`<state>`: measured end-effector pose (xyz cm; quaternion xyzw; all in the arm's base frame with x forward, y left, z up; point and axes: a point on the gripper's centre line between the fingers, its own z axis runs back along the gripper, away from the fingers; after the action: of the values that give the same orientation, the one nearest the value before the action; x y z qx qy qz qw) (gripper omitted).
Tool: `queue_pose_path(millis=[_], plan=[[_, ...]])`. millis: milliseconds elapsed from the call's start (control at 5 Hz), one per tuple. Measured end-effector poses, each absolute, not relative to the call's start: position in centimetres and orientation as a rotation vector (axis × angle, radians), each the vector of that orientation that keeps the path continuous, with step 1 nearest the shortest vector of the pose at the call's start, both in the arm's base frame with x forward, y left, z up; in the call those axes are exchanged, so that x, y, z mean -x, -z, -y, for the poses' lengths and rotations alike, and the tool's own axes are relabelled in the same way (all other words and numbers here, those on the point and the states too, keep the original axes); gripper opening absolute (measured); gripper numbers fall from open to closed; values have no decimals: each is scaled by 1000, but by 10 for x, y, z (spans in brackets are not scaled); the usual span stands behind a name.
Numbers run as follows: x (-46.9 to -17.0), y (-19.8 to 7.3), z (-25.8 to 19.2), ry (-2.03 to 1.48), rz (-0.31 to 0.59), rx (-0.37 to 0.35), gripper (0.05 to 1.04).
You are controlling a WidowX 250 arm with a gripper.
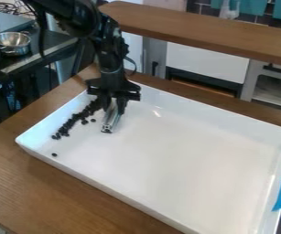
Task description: Sweep into pile
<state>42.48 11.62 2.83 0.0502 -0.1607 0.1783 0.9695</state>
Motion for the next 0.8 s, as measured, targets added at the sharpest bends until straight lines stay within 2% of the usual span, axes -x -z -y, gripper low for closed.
queue_pose_path(millis=[800], plan=[[-387,-24,-126,-450,349,-128,367]])
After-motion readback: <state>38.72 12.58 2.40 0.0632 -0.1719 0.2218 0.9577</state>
